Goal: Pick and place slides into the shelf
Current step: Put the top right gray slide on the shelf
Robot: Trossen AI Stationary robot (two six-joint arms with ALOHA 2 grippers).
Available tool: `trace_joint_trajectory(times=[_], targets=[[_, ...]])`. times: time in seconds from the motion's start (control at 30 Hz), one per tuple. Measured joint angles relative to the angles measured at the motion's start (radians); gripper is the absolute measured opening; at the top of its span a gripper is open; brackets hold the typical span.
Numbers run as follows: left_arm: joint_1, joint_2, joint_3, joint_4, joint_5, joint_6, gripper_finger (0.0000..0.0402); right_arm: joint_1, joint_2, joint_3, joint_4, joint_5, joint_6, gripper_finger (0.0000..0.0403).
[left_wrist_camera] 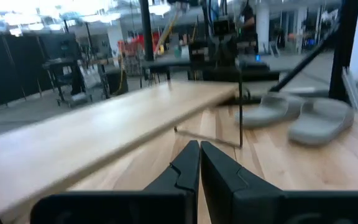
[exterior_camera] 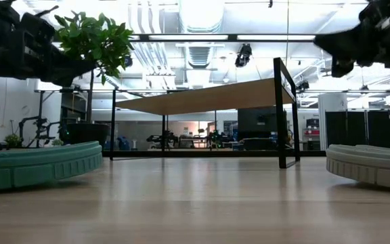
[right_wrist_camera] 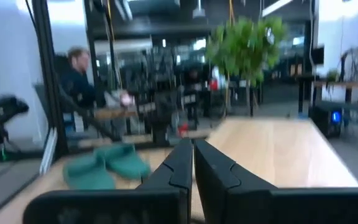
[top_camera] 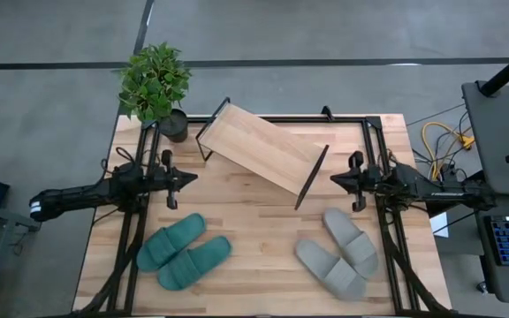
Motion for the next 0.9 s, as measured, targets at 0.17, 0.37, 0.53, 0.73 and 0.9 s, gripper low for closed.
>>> trace_joint_trajectory(times=[0.17, 0.37, 0.53, 0.73, 0.9], targets=[[0.0, 0.008, 0.0, 0.271, 0.003, -0.021, 0.0, 0.0, 0.0, 0.0, 0.153, -0.01, 0.002, 0.0009], [-0.006, 0.104, 0.053, 0.31, 0.136, -0.022, 0.0, 0.001, 0.02, 0.046, 0.155, -0.024, -0.003, 0.0009], [-0.007, 0.25, 0.18, 0.321, 0.249, 0.065, 0.0, 0.003, 0.118, 0.179, 0.066, -0.135, -0.06, 0.0018], [-0.007, 0.421, 0.391, 0.271, 0.409, 0.084, 0.0007, 0.003, 0.329, 0.42, -0.274, -0.151, -0.148, 0.0063], [-0.006, 0.522, 0.498, 0.252, 0.414, 0.084, 0.0065, 0.014, 0.524, 0.607, -0.458, -0.173, -0.159, 0.0136]])
